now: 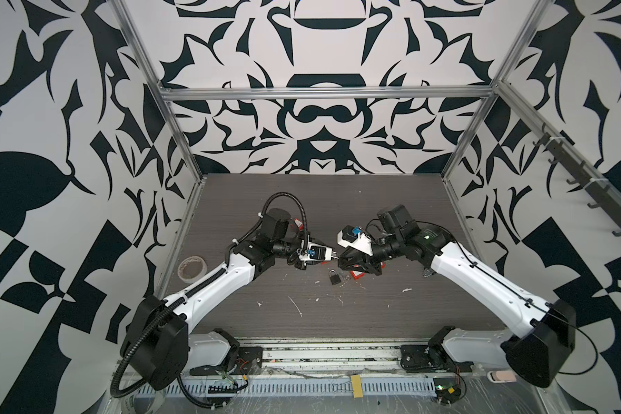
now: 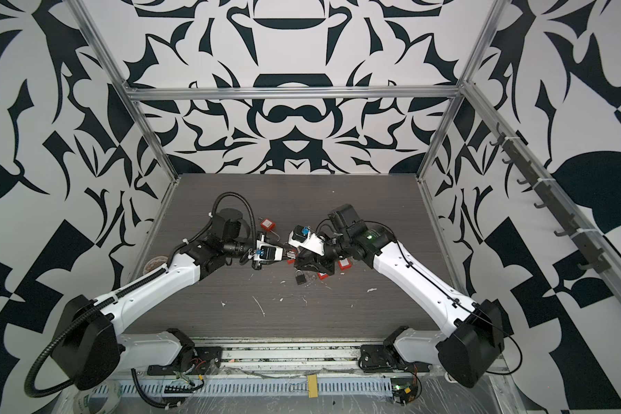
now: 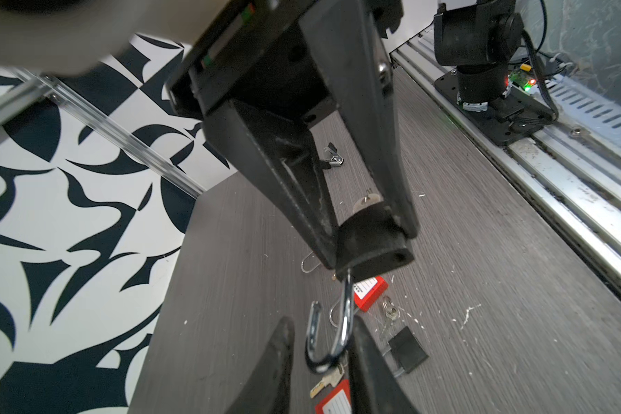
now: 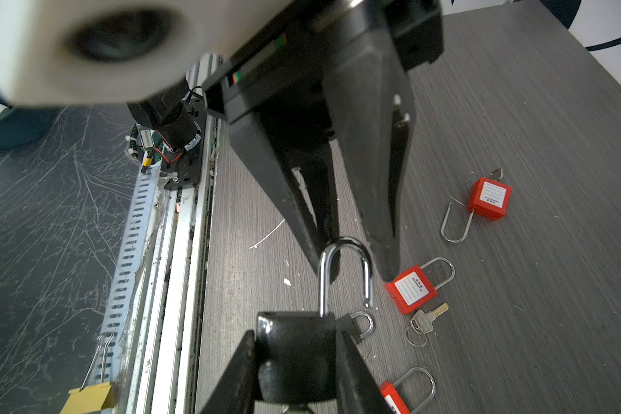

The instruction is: Lock with the key

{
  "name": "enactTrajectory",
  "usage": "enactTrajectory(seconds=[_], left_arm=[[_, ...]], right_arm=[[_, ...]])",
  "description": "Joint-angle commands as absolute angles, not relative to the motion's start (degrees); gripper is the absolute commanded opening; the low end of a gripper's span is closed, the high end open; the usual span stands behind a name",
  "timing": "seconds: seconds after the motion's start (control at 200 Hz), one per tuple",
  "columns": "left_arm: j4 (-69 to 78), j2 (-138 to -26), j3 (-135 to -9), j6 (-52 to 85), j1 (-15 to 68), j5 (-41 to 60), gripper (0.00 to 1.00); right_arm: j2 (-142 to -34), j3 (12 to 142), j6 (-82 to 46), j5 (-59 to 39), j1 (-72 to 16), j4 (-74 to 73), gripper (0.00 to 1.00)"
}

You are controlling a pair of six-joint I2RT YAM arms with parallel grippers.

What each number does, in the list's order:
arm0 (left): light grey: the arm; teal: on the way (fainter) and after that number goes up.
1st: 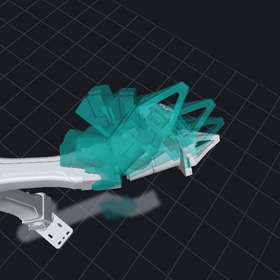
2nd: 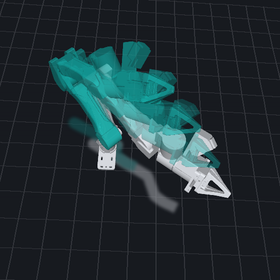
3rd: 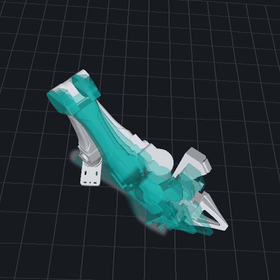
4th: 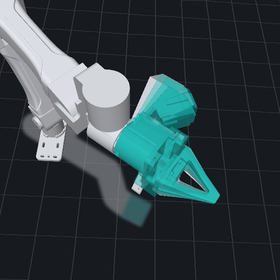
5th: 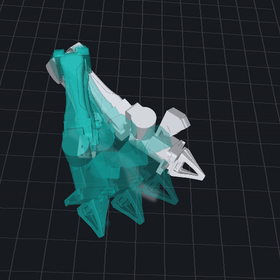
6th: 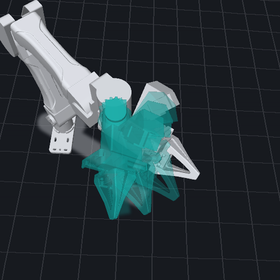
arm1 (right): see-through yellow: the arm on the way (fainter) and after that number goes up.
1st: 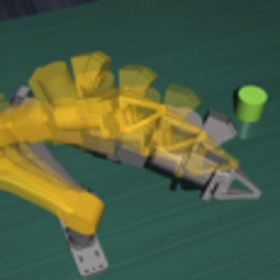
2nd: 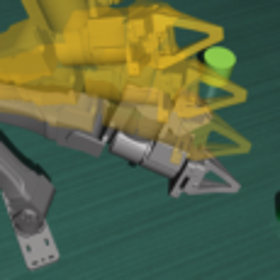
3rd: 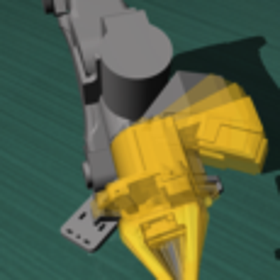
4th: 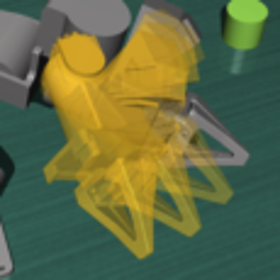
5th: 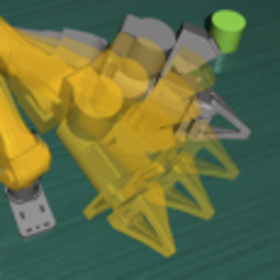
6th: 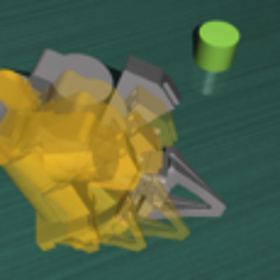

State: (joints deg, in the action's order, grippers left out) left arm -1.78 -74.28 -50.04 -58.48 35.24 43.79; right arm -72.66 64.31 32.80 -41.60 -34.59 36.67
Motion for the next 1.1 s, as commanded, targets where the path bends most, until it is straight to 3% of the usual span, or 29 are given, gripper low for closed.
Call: enactTrajectory(seconds=[0.0, 0.275, 0.395, 0.585, 0.855, 1.095], left_arm=[[-3.35, -74.79, -51.33, -60.34, 35.79, 43.27, 0.25], [-5.22, -74.92, -52.66, -60.31, 35.96, 44.28, 0.06], [-8.66, -75.81, -54.46, -59.54, 35.95, 45.73, 0.0], [-11.26, -77.48, -56.99, -52.35, 35.88, 48.61, 0.0], [-11.59, -79.64, -58.65, -43.69, 34.66, 53.7, 0.0], [-11.87, -82.35, -60.95, -39.3, 34.24, 60.15, 0.0]], right_arm=[[-71.08, 64.68, 33.12, -44.38, -34.55, 36.64, 0.15], [-71.89, 64.96, 34.01, -44.17, -34.55, 38.15, 0.17], [-71.7, 65.55, 34.53, -41.9, -34.54, 38.51, 0.34], [-69.43, 66.97, 36.63, -36.8, -34.59, 40.96, 0.55], [-62.4, 67.25, 39.2, -28.33, -34.56, 42.37, 0.57], [-62.41, 64.49, 37.57, -29.9, -34.7, 38.87, 0.46]])
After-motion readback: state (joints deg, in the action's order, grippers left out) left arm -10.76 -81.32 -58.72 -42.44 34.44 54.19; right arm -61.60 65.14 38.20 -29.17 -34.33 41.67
